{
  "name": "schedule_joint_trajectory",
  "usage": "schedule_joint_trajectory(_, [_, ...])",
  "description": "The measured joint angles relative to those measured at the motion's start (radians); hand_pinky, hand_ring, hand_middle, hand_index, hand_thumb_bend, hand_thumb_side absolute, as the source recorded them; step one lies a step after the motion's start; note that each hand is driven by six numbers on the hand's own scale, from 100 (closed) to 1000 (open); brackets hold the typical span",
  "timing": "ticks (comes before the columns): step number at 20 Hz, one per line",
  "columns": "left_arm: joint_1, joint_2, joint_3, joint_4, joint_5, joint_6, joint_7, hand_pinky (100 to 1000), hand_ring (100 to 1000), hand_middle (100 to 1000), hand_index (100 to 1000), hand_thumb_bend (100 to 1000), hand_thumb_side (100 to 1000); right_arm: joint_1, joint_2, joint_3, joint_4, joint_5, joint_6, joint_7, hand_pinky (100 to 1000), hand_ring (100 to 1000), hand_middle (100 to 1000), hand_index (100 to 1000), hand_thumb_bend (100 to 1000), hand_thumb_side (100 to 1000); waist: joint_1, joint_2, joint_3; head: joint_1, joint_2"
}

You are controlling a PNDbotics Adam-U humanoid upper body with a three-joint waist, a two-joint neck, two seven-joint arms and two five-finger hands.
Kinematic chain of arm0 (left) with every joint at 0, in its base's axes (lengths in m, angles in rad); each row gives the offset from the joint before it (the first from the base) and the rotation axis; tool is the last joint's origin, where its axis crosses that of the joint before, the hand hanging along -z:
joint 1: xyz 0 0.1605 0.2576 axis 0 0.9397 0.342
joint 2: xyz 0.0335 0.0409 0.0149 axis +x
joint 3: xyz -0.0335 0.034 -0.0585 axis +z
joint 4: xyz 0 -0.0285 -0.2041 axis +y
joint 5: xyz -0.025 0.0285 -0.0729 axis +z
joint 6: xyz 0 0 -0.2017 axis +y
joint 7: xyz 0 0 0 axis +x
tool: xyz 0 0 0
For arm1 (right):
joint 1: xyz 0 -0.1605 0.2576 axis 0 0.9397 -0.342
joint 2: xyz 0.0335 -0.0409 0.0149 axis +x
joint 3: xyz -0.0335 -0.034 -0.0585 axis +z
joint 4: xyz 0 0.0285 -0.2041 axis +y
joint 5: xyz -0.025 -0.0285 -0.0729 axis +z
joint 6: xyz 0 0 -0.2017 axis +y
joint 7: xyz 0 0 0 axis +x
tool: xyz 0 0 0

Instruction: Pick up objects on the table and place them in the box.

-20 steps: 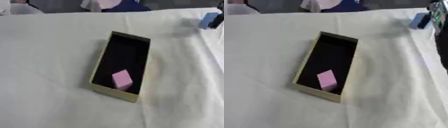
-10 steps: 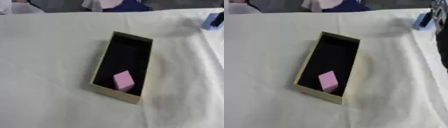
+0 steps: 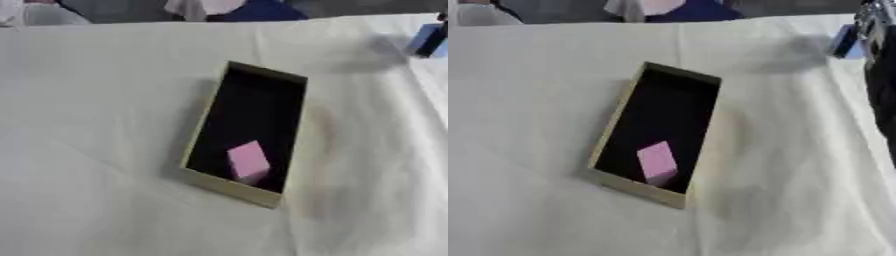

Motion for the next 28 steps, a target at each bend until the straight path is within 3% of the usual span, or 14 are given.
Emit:
schedule_joint_trajectory(3, [-0.001, 0.000, 0.000, 0.000, 0.000, 0.000, 0.000, 704, 749, 747, 882, 243, 770, 0.000, 0.000, 0.000, 0.000, 0.000, 0.011, 0.000, 920, 938, 875, 1000, 169, 100, 0.000, 0.000, 0.002, 0.000, 0.000])
schedule_joint_trajectory(9, [-0.001, 0.000, 0.000, 0.000, 0.000, 0.000, 0.000, 703, 748, 747, 882, 241, 768, 0.007, 0.003, 0.007, 0.000, 0.038, 0.047, -0.056, 845, 850, 773, 902, 190, 100, 0.000, 0.002, 0.005, -0.003, -0.001])
schedule_joint_trajectory(19, [-0.002, 0.000, 0.000, 0.000, 0.000, 0.000, 0.000, 703, 748, 747, 882, 237, 763, 0.027, -0.004, 0.019, 0.007, 0.033, 0.006, -0.147, 698, 704, 681, 724, 100, 100, -0.005, 0.002, 0.005, -0.004, -0.004])
schedule_joint_trajectory(26, [-0.002, 0.000, 0.000, 0.000, 0.000, 0.000, 0.000, 702, 748, 748, 883, 238, 760, 0.038, -0.008, 0.018, 0.000, -0.027, -0.011, -0.204, 630, 611, 548, 629, 100, 100, -0.006, 0.001, 0.004, -0.004, -0.004])
schedule_joint_trajectory(28, [-0.002, 0.000, 0.000, 0.000, 0.000, 0.000, 0.000, 702, 748, 748, 883, 238, 760, 0.043, -0.008, 0.019, -0.005, -0.041, -0.015, -0.220, 630, 611, 548, 629, 100, 100, -0.007, 0.001, 0.004, -0.004, -0.004])
